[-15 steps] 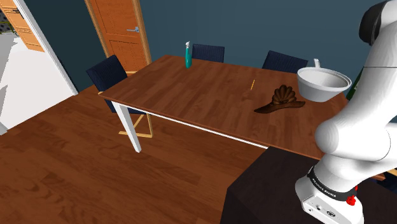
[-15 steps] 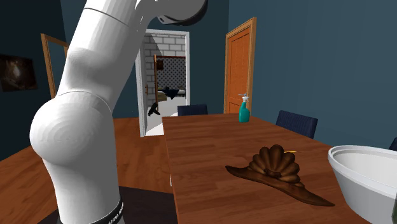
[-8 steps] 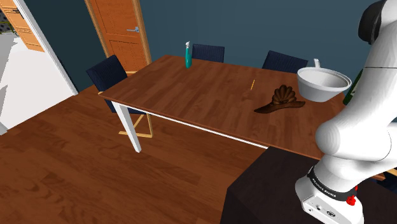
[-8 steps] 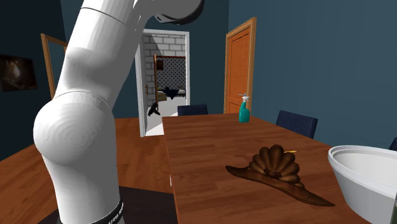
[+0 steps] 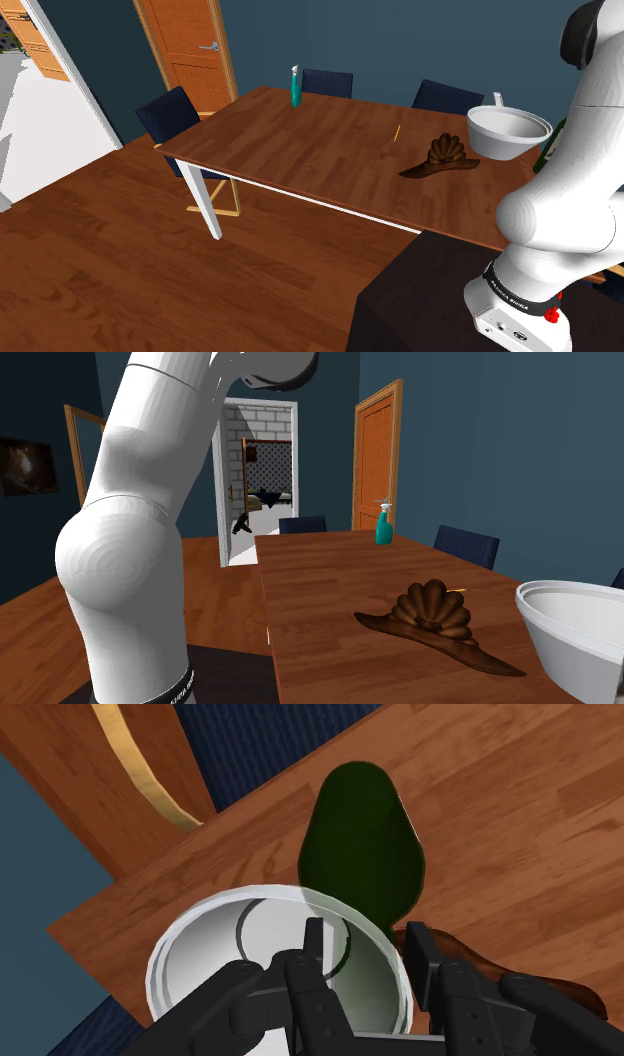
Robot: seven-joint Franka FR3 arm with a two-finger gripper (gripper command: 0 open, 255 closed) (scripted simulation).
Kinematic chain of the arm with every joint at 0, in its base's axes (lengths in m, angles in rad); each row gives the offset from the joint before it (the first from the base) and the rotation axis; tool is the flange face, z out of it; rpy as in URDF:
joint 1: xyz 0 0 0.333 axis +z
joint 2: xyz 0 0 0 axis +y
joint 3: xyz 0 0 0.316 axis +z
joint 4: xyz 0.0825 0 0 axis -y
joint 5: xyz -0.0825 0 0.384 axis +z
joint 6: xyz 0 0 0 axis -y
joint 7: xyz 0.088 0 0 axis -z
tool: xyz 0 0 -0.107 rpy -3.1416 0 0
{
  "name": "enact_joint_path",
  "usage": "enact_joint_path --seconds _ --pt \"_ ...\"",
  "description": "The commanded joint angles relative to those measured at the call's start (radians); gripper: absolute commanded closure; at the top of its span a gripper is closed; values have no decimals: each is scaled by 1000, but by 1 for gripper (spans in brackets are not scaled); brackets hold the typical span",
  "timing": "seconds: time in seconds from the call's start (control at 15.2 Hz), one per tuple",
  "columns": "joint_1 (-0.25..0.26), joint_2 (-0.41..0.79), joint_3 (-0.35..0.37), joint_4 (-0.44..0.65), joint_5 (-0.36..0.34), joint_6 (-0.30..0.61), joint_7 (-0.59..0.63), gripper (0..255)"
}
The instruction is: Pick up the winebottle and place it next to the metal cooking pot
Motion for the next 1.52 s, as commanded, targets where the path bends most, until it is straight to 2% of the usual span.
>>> enact_joint_path --seconds 0.0,0.33,0.86,0.92,1.25,1.45 --pt "7 -2 1 -28 1 26 -4 255" --pt "12 9 8 -89 15 92 -20 255" --pt "12 9 8 -89 15 92 -20 255" --pt "12 9 8 -89 15 92 -19 0" --pt "12 9 8 -89 15 91 -19 0" --pt "5 -13 -5 -13 -8 4 -3 0"
